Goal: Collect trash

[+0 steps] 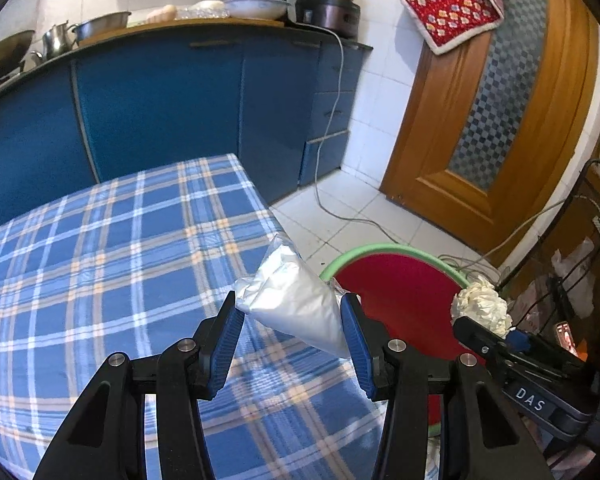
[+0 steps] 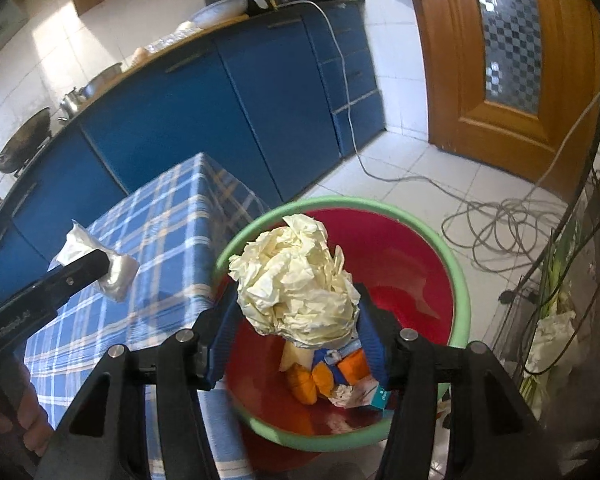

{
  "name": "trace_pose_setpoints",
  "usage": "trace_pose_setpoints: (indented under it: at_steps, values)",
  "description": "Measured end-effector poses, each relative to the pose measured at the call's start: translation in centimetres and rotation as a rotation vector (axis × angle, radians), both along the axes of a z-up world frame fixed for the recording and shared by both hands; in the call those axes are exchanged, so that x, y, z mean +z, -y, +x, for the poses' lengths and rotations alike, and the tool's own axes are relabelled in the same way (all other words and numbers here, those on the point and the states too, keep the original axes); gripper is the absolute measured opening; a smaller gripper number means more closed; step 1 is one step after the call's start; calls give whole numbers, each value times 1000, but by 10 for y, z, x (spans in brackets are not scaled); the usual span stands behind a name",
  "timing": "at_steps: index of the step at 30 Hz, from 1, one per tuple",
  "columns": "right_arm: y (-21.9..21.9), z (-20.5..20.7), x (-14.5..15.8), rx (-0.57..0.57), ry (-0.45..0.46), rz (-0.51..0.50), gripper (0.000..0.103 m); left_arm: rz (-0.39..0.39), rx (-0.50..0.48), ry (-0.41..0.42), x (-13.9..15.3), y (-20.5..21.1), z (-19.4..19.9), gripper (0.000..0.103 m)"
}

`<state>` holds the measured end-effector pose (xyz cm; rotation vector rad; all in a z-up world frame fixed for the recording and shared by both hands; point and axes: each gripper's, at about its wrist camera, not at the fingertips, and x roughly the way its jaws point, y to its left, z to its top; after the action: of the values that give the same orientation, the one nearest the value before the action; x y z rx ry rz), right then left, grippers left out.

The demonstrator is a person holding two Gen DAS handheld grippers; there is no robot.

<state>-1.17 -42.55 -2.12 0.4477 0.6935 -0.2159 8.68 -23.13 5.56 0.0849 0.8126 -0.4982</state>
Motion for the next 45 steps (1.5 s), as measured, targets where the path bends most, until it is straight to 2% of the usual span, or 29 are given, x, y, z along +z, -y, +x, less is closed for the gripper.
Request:
trace_pose_setpoints:
  at_steps: [6,13,22,25,30,45]
  values:
    - [12,2,-13,-21,-25,33,63,15,-24,-20,-10,13,4,51]
    - [22,-3,-16,-35,-14,40,68,28,-57,-32,-18,29,4,51]
    - [31,-16,-12,-81,-2,33,68,43,-134,-28,-22,54,-4,52]
    - [33,-19,-13,-92,-4,33,68,52,-156,-28,-22,61,-5,56]
    - [37,-23,-13,-108,-1,38,68,75,-150,-13,-22,64,-10,63]
    - [13,-32,8,-52,52,7,68,64,-61,7,-7,26,-21,64]
